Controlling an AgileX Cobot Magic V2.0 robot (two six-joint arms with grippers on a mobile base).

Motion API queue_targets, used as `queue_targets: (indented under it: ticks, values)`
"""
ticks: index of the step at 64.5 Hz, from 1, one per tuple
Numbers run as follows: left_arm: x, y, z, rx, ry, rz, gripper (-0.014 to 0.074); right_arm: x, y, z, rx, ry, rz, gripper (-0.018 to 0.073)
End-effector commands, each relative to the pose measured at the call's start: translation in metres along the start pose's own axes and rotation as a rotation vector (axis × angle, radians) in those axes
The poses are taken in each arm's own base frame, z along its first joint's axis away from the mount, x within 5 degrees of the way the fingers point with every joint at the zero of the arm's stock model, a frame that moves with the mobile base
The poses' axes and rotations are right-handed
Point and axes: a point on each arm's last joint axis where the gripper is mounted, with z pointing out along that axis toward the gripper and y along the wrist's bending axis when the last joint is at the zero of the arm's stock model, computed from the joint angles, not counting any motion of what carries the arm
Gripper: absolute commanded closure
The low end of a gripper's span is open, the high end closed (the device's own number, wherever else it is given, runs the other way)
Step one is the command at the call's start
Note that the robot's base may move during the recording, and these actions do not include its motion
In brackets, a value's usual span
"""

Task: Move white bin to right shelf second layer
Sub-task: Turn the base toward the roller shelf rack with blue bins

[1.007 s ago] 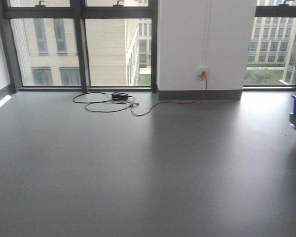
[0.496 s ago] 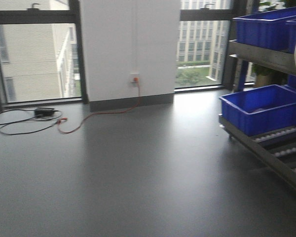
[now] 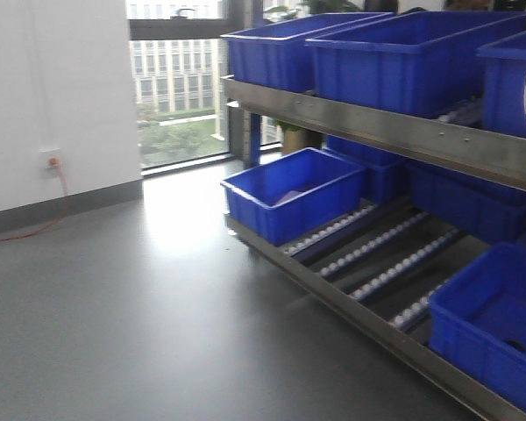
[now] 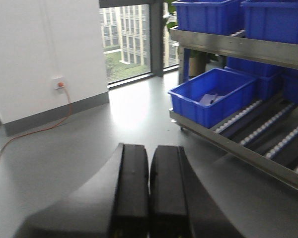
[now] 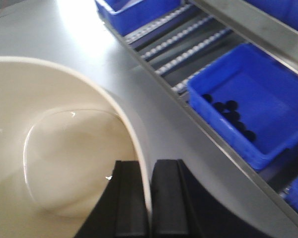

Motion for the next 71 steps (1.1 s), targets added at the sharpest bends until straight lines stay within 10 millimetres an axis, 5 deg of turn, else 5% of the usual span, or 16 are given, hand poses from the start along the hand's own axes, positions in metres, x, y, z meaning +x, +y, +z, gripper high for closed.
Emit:
queue_targets:
  ticks: [1, 71]
  values:
    - [0.0038, -0.0004, 0.0008, 0.002, -0.064, -0.011, 0.0512, -0.0157, 0.0006, -0.0043, 0.0, -0.112, 0.001, 0.0473]
    - [0.0038, -0.0004, 0.0008, 0.002, -0.064, -0.011, 0.0512, -0.0157, 0.0006, -0.0043, 0.0, -0.112, 0.001, 0.0473]
